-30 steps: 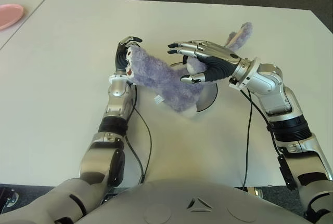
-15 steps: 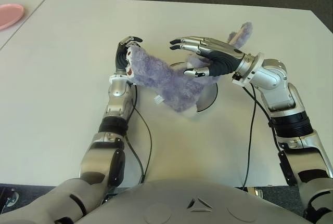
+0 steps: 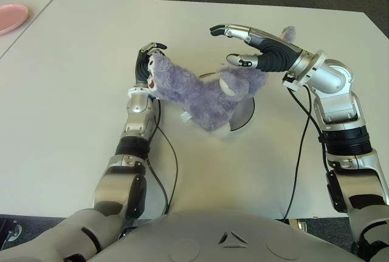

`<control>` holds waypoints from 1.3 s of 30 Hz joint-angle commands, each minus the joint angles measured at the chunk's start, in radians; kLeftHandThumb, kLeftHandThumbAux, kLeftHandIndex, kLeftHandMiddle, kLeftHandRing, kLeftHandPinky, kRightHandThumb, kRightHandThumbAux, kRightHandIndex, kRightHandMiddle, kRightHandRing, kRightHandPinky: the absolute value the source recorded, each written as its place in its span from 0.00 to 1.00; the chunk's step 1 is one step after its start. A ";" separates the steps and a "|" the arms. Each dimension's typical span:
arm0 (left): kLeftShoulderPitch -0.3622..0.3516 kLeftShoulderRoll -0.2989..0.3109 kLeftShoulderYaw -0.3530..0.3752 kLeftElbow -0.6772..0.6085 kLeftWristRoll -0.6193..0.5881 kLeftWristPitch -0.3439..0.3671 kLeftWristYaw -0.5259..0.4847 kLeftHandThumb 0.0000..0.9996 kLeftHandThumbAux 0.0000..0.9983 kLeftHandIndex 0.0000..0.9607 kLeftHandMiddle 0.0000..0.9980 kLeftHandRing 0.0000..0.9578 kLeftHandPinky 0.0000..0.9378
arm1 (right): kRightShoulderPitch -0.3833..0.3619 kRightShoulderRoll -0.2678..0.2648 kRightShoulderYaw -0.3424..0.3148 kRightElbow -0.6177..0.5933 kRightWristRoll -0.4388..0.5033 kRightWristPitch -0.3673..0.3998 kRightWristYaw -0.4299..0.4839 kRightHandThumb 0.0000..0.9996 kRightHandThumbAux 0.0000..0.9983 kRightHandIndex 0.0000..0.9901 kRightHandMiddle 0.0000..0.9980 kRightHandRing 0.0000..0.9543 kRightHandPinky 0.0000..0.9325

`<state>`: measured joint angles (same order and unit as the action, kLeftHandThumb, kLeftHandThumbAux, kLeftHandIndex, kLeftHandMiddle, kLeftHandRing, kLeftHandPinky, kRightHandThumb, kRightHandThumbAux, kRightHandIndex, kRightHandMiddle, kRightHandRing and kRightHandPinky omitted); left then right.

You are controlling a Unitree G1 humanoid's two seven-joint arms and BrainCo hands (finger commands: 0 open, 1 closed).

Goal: Put the doll into the plate.

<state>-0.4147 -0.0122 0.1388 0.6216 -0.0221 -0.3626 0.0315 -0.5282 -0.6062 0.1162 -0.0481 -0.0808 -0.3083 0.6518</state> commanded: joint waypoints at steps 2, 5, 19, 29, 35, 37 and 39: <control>0.110 -0.037 -0.001 0.056 -0.023 0.021 0.000 0.72 0.70 0.46 0.72 0.78 0.78 | 0.015 -0.005 -0.031 0.005 0.026 0.020 0.002 0.56 0.19 0.00 0.00 0.00 0.00; 0.110 -0.036 0.000 0.055 -0.023 0.019 0.003 0.71 0.70 0.46 0.72 0.78 0.78 | 0.019 -0.004 -0.049 0.020 0.019 -0.001 -0.015 0.57 0.19 0.00 0.00 0.00 0.00; 0.110 -0.032 0.007 0.063 -0.026 0.010 0.001 0.72 0.70 0.46 0.72 0.78 0.78 | 0.092 -0.018 -0.160 0.033 -0.125 -0.008 -0.221 0.53 0.27 0.00 0.00 0.00 0.00; 0.113 -0.040 0.014 0.049 -0.025 0.012 0.017 0.72 0.70 0.46 0.72 0.77 0.79 | 0.117 0.030 -0.215 0.062 -0.094 0.083 -0.330 0.54 0.35 0.00 0.00 0.00 0.15; 0.110 -0.036 0.015 0.048 -0.022 0.017 0.025 0.72 0.70 0.46 0.72 0.77 0.79 | 0.145 0.063 -0.261 0.057 -0.054 0.148 -0.375 0.58 0.39 0.00 0.00 0.04 0.21; 0.109 -0.035 0.015 0.049 -0.021 0.017 0.027 0.72 0.70 0.46 0.71 0.77 0.79 | 0.150 0.075 -0.270 0.059 -0.038 0.157 -0.386 0.59 0.41 0.00 0.00 0.05 0.23; 0.107 -0.034 0.015 0.050 -0.020 0.017 0.028 0.72 0.70 0.46 0.71 0.77 0.79 | 0.153 0.086 -0.278 0.060 -0.023 0.163 -0.393 0.61 0.42 0.00 0.00 0.07 0.24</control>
<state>-0.4086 -0.0156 0.1483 0.6113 -0.0220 -0.3617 0.0464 -0.3938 -0.5431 -0.1475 0.0033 -0.1304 -0.1709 0.2704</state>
